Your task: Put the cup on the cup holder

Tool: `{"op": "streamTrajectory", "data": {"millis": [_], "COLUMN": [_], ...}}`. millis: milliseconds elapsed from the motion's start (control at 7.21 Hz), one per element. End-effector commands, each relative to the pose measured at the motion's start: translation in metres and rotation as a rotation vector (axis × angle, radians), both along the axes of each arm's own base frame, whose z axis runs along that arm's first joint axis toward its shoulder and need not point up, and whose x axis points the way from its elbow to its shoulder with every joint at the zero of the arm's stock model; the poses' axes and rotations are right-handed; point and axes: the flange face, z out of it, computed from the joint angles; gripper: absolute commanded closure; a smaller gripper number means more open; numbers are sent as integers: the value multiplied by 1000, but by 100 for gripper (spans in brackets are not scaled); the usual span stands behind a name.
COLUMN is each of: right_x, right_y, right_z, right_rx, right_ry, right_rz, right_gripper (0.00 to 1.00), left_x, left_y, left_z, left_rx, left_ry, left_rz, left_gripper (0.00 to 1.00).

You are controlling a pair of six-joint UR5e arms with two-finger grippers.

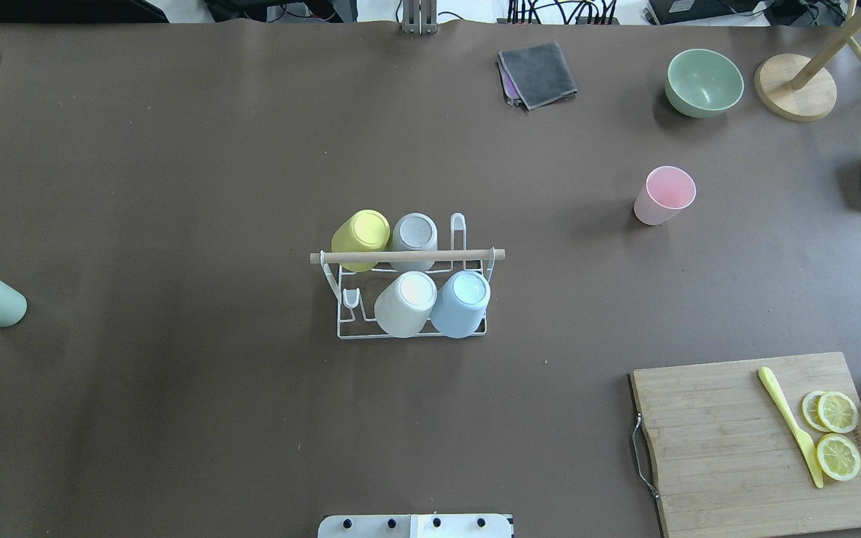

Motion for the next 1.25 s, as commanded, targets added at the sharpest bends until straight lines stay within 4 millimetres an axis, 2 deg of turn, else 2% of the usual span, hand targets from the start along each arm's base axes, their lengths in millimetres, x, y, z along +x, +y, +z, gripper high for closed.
{"op": "streamTrajectory", "data": {"millis": [0,277,555,693,832,1109], "right_x": [2,0,-18,-24,-48,-109], "right_y": [-6,-8,-48,-58,-67,-94], "right_z": [0,0,-34,-44,-53,-86], "right_rx": [4,15,94,118,141,213], "right_ry": [44,60,113,121,121,157], "right_rz": [6,-10,-48,-57,-106,-203], "right_gripper": [0,0,0,0,0,0], "left_x": [0,0,0,0,0,0], "left_y": [1,1,2,1,4,4], "left_z": [0,1,0,0,4,4], "left_rx": [-1,-3,0,0,-8,-9], "left_ry": [0,-1,2,0,-2,-2], "left_rz": [0,0,1,0,1,0], "left_gripper": [2,2,2,2,2,2]}}
